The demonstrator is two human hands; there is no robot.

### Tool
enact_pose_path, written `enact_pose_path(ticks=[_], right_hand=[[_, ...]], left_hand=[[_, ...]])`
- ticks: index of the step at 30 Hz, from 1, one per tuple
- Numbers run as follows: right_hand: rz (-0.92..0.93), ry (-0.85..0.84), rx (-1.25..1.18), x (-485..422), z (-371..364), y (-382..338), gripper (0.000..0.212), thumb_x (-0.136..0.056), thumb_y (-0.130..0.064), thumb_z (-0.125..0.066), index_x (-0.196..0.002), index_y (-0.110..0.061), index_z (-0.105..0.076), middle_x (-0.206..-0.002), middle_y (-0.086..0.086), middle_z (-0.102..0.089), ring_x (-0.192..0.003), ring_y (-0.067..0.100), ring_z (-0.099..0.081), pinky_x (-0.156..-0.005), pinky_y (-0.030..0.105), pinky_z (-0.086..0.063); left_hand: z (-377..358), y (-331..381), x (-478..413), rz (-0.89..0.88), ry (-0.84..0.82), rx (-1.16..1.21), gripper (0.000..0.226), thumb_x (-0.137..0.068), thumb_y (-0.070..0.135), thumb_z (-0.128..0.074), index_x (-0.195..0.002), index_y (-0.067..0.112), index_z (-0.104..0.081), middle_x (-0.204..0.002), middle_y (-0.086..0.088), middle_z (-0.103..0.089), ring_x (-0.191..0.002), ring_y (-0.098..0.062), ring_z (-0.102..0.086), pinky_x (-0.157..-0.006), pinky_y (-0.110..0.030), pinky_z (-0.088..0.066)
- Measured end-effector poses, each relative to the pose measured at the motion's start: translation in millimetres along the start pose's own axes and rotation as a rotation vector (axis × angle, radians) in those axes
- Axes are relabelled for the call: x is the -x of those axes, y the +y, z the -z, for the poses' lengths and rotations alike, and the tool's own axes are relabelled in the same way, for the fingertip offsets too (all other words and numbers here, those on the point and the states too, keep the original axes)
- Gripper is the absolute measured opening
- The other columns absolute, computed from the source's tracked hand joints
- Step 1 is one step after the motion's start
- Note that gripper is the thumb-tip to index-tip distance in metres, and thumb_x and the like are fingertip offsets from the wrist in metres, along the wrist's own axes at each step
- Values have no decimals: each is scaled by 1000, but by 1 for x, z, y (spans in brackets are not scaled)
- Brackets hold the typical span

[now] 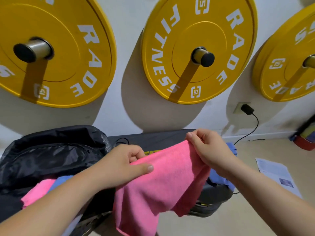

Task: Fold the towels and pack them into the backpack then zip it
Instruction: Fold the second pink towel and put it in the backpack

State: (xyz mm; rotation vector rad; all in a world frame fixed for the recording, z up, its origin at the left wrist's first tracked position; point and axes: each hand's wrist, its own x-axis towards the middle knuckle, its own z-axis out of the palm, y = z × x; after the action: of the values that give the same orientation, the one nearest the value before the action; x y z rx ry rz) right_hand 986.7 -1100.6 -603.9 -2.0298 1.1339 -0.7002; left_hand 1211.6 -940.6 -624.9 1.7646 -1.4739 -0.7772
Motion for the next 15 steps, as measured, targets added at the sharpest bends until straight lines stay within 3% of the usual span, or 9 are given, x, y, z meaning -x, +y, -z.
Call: enact_pose_path(ticks=[3, 7, 9, 12, 15], right_hand=[[-112, 113, 96, -17, 8, 37, 37, -101, -29, -55, -76, -2, -60, -60, 0, -51, -57, 14, -44, -53, 22, -36], [-302, 290, 147, -25, 23, 78, 38, -102, -27, -52, -70, -5, -55, -59, 6, -49, -62, 26, -45, -54, 28, -33], [-343, 325, 152, -23, 28, 88, 40, -102, -26, -52, -67, -7, -52, -59, 6, -49, -63, 28, -46, -54, 28, -32], [-242, 259, 171, -19, 21, 72, 39, -100, -28, -56, -70, -3, -59, -60, 5, -52, -61, 24, -46, -54, 32, -35], [15, 54, 106, -6, -1, 28, 21, -91, -31, -70, -81, -13, -74, -72, -6, -72, -69, 11, -64, -65, 18, -46]], left_hand=[[12, -17, -6, 87, -31, -44, 28, -77, 35, -87, -74, 15, -67, -53, 10, -52, -51, -5, -39, -50, -25, -28], [30, -30, -6, 222, -173, -226, 34, -74, 33, -89, -70, 8, -66, -48, 12, -47, -45, -1, -37, -46, -19, -26], [38, -34, -4, 251, -162, -298, 34, -73, 33, -89, -64, 12, -65, -46, 13, -47, -44, 0, -39, -45, -17, -27], [36, -25, -3, 185, -62, -285, 32, -73, 31, -89, -61, 16, -63, -47, 14, -51, -46, 1, -42, -46, -17, -30], [18, -4, -3, 28, -73, -225, 17, -81, 27, -82, -73, 19, -70, -63, 10, -69, -56, -3, -57, -57, -24, -47]])
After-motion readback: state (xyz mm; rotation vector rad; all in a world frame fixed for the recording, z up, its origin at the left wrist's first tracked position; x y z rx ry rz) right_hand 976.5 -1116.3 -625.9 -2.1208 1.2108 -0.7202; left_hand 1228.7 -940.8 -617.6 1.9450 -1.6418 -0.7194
